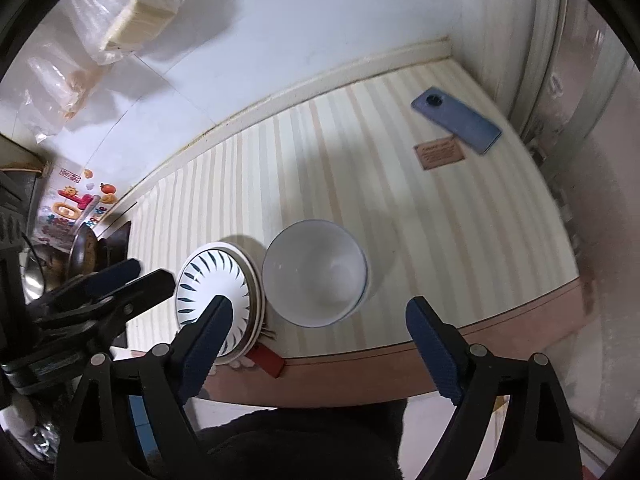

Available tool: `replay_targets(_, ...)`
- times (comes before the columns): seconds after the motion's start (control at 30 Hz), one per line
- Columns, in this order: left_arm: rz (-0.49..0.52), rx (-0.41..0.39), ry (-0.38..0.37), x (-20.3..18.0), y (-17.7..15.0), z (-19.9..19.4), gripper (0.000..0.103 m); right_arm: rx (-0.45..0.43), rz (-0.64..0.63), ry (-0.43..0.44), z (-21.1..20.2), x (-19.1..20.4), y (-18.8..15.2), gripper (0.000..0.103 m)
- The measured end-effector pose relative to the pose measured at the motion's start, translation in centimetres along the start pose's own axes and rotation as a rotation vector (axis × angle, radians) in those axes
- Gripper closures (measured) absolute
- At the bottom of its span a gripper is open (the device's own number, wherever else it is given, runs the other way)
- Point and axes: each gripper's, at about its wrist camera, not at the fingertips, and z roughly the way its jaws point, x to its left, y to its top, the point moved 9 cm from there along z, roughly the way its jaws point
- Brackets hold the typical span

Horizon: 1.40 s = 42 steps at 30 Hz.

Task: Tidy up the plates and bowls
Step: 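Open both grippers and release the polka-dot bowl, then grasp the rim of the nested bowl stack with both grippers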

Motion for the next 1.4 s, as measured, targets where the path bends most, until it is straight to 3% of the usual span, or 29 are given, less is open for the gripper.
replay_targets(0.1,-0.009,-0.002,-0.008,0.0,-0.3,-0.5,0.023,-0.016,-0.004,-0.020,-0.9,0.1,-0.2,0.011)
replay_targets(0.23,-0.016,0.002,-0.012,0.0,-0.6,-0.5,0.013,-0.022,-0.004,-0.019,-1.9,0.0,-0.6,0.010)
replay_targets(0.4,-0.036,0.016,-0.003,0.2,-0.7,0.8,0.013,-0.023,0.000,-0.025,-1.8,-0.4,-0.7,0.009)
replay_targets(0.67,-0.070,0.089,-0.009,1.5,-0.2,7.1,0.013,0.008,0.064,-0.002,2.1,-3.2,-0.3,0.008)
replay_targets(0.87,-0.160,0.212,-0.080,2.5,-0.4,13.4,0.013,0.087,0.161,0.091,7.9,-6.1,-0.5,0.008)
replay_targets(1.13,-0.214,0.364,-0.174,1.9,-1.2,19.5,0.018,0.218,0.301,0.314,16.6,-7.7,-1.6,0.008)
replay_targets(1.3,-0.227,0.398,-0.206,1.4,-1.9,21.2,0.018,0.263,0.288,0.363,19.9,-7.2,-2.1,0.008)
replay_targets(1.37,-0.234,0.402,-0.234,1.0,-2.1,21.7,0.023,0.282,0.288,0.389,21.1,-6.6,-2.3,0.008)
replay_targets(1.4,-0.233,0.404,-0.247,0.8,-2.2,21.8,0.031,0.286,0.285,0.397,21.5,-6.4,-2.3,0.008)
